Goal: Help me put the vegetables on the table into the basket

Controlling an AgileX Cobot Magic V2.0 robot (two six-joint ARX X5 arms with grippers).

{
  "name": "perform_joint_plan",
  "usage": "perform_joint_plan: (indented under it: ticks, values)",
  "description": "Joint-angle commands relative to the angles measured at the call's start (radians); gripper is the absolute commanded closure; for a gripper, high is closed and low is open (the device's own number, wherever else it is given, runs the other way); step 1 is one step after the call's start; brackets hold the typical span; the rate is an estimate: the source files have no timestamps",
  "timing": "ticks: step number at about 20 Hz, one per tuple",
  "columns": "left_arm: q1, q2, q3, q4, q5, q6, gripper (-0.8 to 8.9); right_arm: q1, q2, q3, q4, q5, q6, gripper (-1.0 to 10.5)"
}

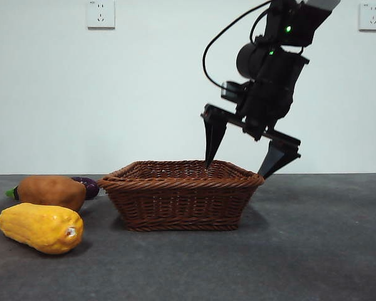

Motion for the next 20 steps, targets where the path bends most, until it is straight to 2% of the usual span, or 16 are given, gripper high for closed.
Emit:
perform_joint_plan:
  ticks: [1, 4, 9, 14, 17, 20]
  values:
    - [-0.002, 0.003, 0.0, 0.006, 0.004, -0.006, 1.53, 0.007, 0.035, 0.003, -0.001, 0.011, 0.014, 4.3]
    - [-0.002, 0.007, 0.0, 0.006, -0.024, -0.006, 1.53, 0.006, 0.039, 0.003, 0.01, 0.017, 0.029, 7.1]
    - [-0.002, 0.011, 0.0, 0.002, -0.088, -0.047, 1.53, 0.006, 0.04, 0.003, 0.014, 0.016, 0.028, 9.6]
    - [-0.002, 0.048, 0.0, -0.033, -0.16, -0.093, 1.53, 0.006, 0.014, 0.003, 0.029, 0.019, 0.031, 9.6]
    - [-0.003, 0.09, 0.0, -0.056, -0.176, -0.145, 1.53, 0.004, -0.117, 0.003, 0.034, 0.063, 0.015, 9.6]
    - [-0.043, 0.148, 0.0, -0.056, -0.179, -0.198, 1.54, -0.016, -0.313, 0.003, 0.034, 0.061, -0.019, 9.6]
